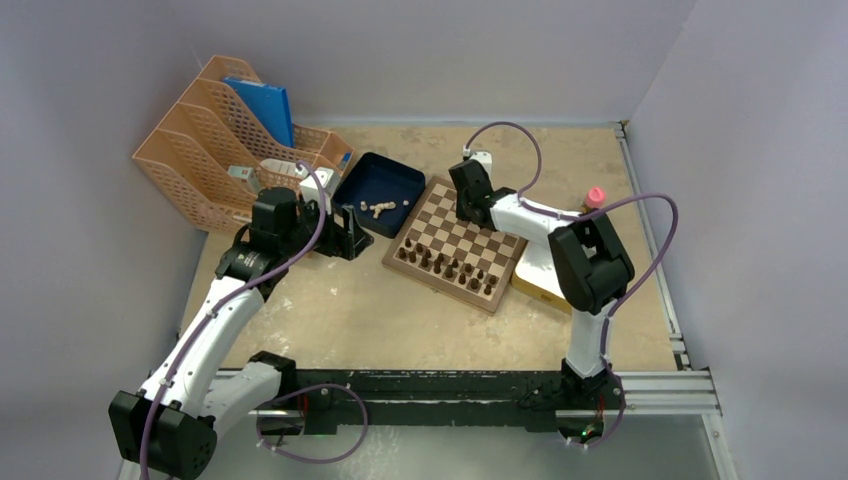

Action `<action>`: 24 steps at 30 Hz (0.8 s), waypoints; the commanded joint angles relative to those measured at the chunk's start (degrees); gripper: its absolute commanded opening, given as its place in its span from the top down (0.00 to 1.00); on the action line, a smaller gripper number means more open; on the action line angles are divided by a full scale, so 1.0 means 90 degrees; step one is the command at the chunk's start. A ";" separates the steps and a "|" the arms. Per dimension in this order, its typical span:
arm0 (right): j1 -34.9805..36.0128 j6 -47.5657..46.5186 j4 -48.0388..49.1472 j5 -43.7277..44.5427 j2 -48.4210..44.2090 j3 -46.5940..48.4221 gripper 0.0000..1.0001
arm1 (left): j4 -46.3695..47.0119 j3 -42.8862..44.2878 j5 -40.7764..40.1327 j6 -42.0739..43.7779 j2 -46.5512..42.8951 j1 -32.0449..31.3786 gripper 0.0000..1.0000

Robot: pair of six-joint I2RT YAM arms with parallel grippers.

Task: Set up the chess pieces on the board
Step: Move the chess piece to the chessboard.

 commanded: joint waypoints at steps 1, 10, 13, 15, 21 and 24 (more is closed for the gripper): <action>-0.0051 0.0018 -0.0096 0.0157 0.0068 0.0203 0.85 | 0.0293 0.0029 0.0148 0.0110 -0.0142 0.0001 0.22; -0.0061 0.0065 -0.0124 0.0219 0.0035 0.0124 0.84 | 0.0305 0.0028 0.0165 0.0096 -0.0123 0.0001 0.22; -0.0071 0.0067 -0.0152 0.0266 0.0030 0.0123 0.83 | 0.0331 0.0037 0.0178 0.0081 -0.0138 0.0001 0.22; -0.0079 0.0070 -0.0146 0.0285 0.0014 0.0113 0.82 | 0.0331 0.0035 0.0176 0.0076 -0.0129 0.0001 0.22; -0.0072 0.0076 -0.0131 0.0181 -0.0040 0.0113 0.79 | 0.0324 0.0038 0.0178 0.0076 -0.0132 0.0001 0.22; -0.0076 0.0084 -0.0150 0.0190 -0.0073 0.0135 0.77 | 0.0320 0.0039 0.0178 0.0076 -0.0137 0.0002 0.22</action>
